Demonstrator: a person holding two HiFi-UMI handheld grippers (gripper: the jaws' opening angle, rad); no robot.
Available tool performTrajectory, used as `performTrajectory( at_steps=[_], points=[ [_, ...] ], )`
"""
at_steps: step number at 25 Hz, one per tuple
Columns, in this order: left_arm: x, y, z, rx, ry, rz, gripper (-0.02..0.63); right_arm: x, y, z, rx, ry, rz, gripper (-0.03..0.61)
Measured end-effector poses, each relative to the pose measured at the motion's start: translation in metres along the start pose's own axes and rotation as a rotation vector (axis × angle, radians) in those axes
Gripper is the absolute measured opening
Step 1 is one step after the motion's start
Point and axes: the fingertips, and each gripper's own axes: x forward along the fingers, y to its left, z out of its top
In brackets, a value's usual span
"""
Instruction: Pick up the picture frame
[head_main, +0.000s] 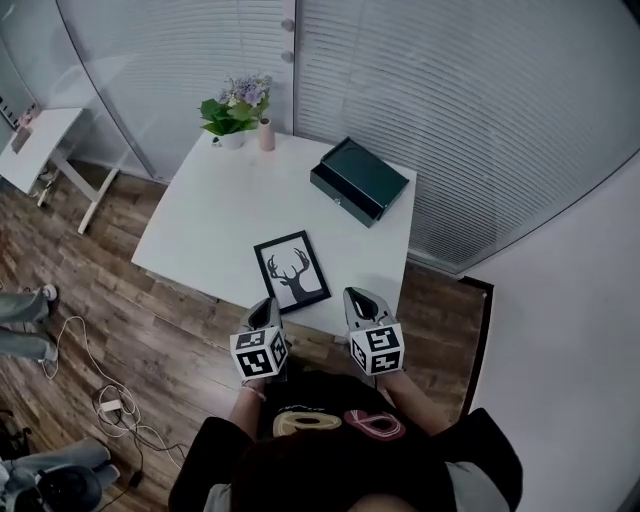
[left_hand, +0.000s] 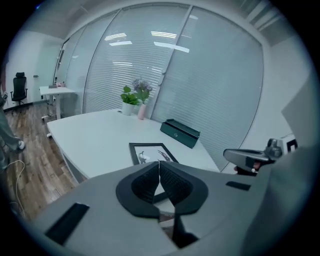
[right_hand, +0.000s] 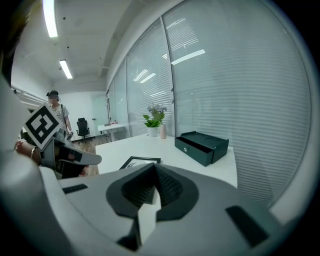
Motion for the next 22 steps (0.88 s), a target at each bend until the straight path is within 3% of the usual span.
performTrajectory(
  at_steps=[10, 15, 22],
  points=[
    [0.055, 0.036, 0.041, 0.099, 0.095, -0.104, 0.018, 0.067, -0.005, 0.009, 0.050, 0.059, -0.166, 0.011],
    [0.071, 0.047, 0.035, -0.017, 0.198, -0.171, 0.017, 0.087, -0.008, 0.007, 0.051, 0.068, -0.237, 0.011],
    [0.081, 0.069, 0.033, -0.083, 0.217, -0.050, 0.020, 0.106, -0.013, -0.006, 0.072, 0.141, -0.205, 0.018]
  ],
)
